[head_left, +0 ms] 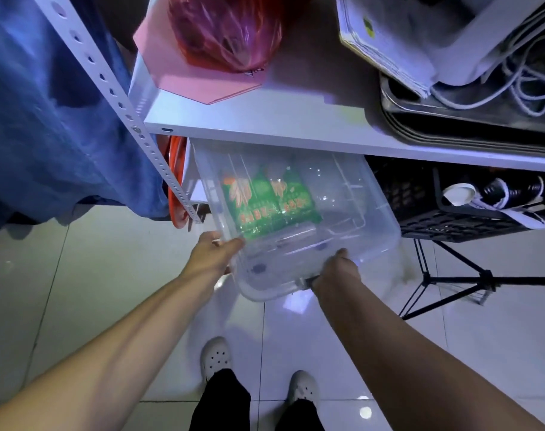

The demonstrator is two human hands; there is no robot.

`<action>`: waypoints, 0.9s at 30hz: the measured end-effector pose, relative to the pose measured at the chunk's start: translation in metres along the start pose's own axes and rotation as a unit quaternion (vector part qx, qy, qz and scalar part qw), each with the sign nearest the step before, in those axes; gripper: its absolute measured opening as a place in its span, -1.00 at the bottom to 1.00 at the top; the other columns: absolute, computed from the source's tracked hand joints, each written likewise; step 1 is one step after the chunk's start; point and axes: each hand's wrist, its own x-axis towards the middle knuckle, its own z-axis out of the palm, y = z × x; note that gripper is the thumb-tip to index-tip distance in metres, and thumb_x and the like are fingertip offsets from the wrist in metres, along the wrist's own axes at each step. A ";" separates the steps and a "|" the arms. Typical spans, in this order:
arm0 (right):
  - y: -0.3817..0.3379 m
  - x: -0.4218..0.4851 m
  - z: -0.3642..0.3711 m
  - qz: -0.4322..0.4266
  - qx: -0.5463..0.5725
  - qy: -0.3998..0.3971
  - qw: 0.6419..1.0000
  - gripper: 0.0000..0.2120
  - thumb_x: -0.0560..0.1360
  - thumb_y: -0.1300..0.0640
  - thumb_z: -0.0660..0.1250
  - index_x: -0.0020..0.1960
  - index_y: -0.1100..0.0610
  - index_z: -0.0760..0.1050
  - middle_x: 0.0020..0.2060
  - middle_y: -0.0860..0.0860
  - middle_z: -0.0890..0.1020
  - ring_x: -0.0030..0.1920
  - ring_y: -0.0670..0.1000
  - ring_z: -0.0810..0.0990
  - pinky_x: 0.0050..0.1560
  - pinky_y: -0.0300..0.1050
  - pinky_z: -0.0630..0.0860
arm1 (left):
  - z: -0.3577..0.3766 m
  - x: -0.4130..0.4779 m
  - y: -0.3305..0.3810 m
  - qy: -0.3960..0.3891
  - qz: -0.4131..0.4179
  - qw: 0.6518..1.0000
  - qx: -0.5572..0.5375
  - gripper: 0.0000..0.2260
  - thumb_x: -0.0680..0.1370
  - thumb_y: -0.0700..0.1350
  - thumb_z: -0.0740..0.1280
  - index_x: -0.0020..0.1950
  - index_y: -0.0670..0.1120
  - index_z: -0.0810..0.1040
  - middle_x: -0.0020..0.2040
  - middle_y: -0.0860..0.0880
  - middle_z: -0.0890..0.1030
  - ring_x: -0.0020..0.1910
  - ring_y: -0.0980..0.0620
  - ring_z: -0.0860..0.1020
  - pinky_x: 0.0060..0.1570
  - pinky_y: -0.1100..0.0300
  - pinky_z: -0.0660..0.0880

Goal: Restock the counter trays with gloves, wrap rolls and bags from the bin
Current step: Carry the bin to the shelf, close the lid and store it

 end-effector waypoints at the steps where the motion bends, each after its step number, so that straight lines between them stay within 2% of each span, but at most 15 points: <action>1: -0.001 -0.005 0.013 0.015 0.022 -0.017 0.999 -0.69 0.61 0.00 -0.04 0.06 0.13 0.40 -0.01 0.06 0.45 -0.22 0.03 0.50 -0.15 -0.06 0.50 | -0.005 -0.002 -0.006 -0.008 -0.030 0.999 0.021 -0.63 0.45 -0.10 0.42 0.15 -0.26 0.44 -0.04 -0.18 0.54 -0.17 -0.06 0.54 -0.07 -0.03 0.53; 3: -0.010 -0.020 0.039 0.089 0.078 -0.052 0.992 -0.77 0.60 0.03 0.04 -0.07 0.13 0.37 -0.06 0.10 0.46 -0.25 0.09 0.50 -0.21 0.07 0.53 | -0.012 -0.006 -0.015 -0.019 -0.077 0.997 0.015 -0.60 0.40 -0.01 0.45 0.11 -0.22 0.48 -0.10 -0.13 0.55 -0.16 -0.05 0.54 -0.05 -0.04 0.57; 4: -0.014 -0.023 0.049 0.125 0.122 -0.067 0.982 -0.81 0.60 0.06 0.09 -0.07 0.16 0.36 -0.08 0.13 0.47 -0.25 0.12 0.49 -0.23 0.13 0.52 | -0.015 -0.005 -0.017 -0.020 -0.089 0.995 -0.027 -0.67 0.43 -0.03 0.43 0.06 -0.21 0.51 -0.16 -0.11 0.57 -0.20 -0.05 0.56 -0.06 -0.03 0.59; 6: -0.020 -0.032 0.065 0.147 0.170 -0.110 0.968 -0.88 0.59 0.14 0.14 -0.02 0.21 0.33 -0.07 0.20 0.45 -0.14 0.20 0.49 -0.06 0.24 0.49 | -0.018 0.002 -0.010 -0.010 -0.080 0.986 -0.145 -0.86 0.51 -0.16 0.34 -0.04 -0.23 0.53 -0.33 -0.11 0.59 -0.34 -0.04 0.57 -0.15 0.02 0.60; 7: -0.019 -0.035 0.071 0.146 0.183 -0.136 0.963 -0.90 0.59 0.18 0.16 0.01 0.24 0.32 -0.01 0.24 0.45 -0.01 0.25 0.49 0.09 0.27 0.45 | -0.021 0.008 -0.004 0.000 -0.067 0.980 -0.186 -0.90 0.53 -0.22 0.30 -0.06 -0.26 0.53 -0.38 -0.12 0.59 -0.38 -0.04 0.57 -0.19 0.07 0.60; 9: -0.015 -0.035 0.076 0.107 0.176 -0.197 0.959 -0.87 0.59 0.23 0.14 0.06 0.30 0.38 0.13 0.30 0.49 0.20 0.26 0.48 0.26 0.18 0.38 | -0.027 0.025 0.009 0.006 -0.037 0.974 -0.225 -0.91 0.55 -0.30 0.25 -0.03 -0.32 0.49 -0.33 -0.16 0.61 -0.33 -0.05 0.60 -0.19 0.14 0.63; 10: -0.015 -0.034 0.078 0.077 0.149 -0.222 0.961 -0.84 0.59 0.25 0.14 0.09 0.32 0.41 0.12 0.28 0.53 0.18 0.21 0.51 0.30 0.11 0.39 | -0.029 0.033 0.015 0.002 -0.022 0.972 -0.232 -0.90 0.55 -0.31 0.23 0.02 -0.33 0.45 -0.25 -0.19 0.59 -0.27 -0.07 0.59 -0.16 0.15 0.63; 11: -0.014 -0.032 0.079 0.044 0.128 -0.228 0.964 -0.84 0.58 0.26 0.15 0.09 0.31 0.43 0.02 0.23 0.56 0.08 0.14 0.55 0.31 0.08 0.40 | -0.030 0.041 0.022 -0.004 -0.011 0.972 -0.233 -0.89 0.56 -0.32 0.22 0.06 -0.33 0.42 -0.19 -0.21 0.55 -0.22 -0.08 0.57 -0.13 0.14 0.62; 13: -0.017 -0.027 0.078 -0.002 0.098 -0.201 0.975 -0.87 0.57 0.28 0.18 0.06 0.28 0.46 -0.12 0.19 0.56 -0.05 0.08 0.56 0.24 0.05 0.47 | -0.029 0.056 0.034 -0.002 -0.001 0.973 -0.232 -0.92 0.57 -0.32 0.22 0.02 -0.32 0.42 -0.17 -0.20 0.51 -0.19 -0.09 0.56 -0.11 0.11 0.62; 14: -0.018 -0.025 0.077 -0.021 0.075 -0.185 0.980 -0.89 0.56 0.28 0.18 0.01 0.25 0.48 -0.08 0.23 0.57 -0.01 0.11 0.58 0.18 0.01 0.51 | -0.027 0.062 0.040 0.008 -0.004 0.972 -0.235 -0.96 0.56 -0.32 0.22 -0.05 -0.31 0.42 -0.18 -0.20 0.50 -0.19 -0.09 0.56 -0.12 0.11 0.62; 16: -0.020 -0.021 0.073 -0.061 0.011 -0.160 0.985 -0.87 0.55 0.27 0.18 -0.13 0.17 0.47 0.07 0.28 0.57 0.04 0.17 0.58 0.08 -0.02 0.52 | -0.024 0.075 0.051 0.028 -0.004 0.970 -0.241 -0.90 0.56 -0.32 0.24 -0.16 -0.27 0.42 -0.20 -0.18 0.49 -0.19 -0.09 0.57 -0.19 0.16 0.63; 18: -0.020 -0.019 0.069 -0.098 -0.043 -0.146 0.983 -0.89 0.55 0.26 0.18 -0.08 0.17 0.47 0.00 0.26 0.60 -0.10 0.08 0.57 0.01 -0.08 0.53 | -0.022 0.087 0.060 0.033 0.001 0.968 -0.248 -0.90 0.56 -0.31 0.25 -0.15 -0.26 0.42 -0.17 -0.18 0.50 -0.18 -0.07 0.58 -0.19 0.19 0.63; 21: -0.017 -0.013 0.064 -0.141 -0.083 -0.132 0.978 -0.86 0.54 0.28 0.16 0.05 0.20 0.45 -0.17 0.10 0.57 -0.21 0.00 0.54 -0.12 -0.16 0.53 | -0.021 0.101 0.067 0.034 0.007 0.969 -0.244 -0.96 0.56 -0.30 0.26 -0.09 -0.26 0.43 -0.06 -0.21 0.51 -0.07 -0.08 0.60 -0.07 0.20 0.61; 25: -0.012 -0.014 0.056 -0.162 -0.122 -0.138 0.969 -0.83 0.53 0.30 0.14 0.06 0.20 0.46 -0.25 0.03 0.55 -0.22 -0.01 0.54 -0.18 -0.21 0.51 | -0.020 0.107 0.074 0.020 0.021 0.969 -0.243 -0.98 0.57 -0.30 0.23 -0.04 -0.27 0.43 -0.01 -0.22 0.52 0.00 -0.07 0.59 0.14 0.16 0.53; 27: -0.006 -0.018 0.048 -0.172 -0.151 -0.150 0.962 -0.83 0.53 0.30 0.14 0.03 0.17 0.47 -0.25 0.02 0.55 -0.20 0.00 0.53 -0.17 -0.20 0.50 | -0.022 0.105 0.074 0.021 0.029 0.973 -0.226 -0.96 0.57 -0.31 0.22 -0.04 -0.28 0.44 -0.11 -0.19 0.53 -0.09 -0.02 0.59 0.06 0.22 0.56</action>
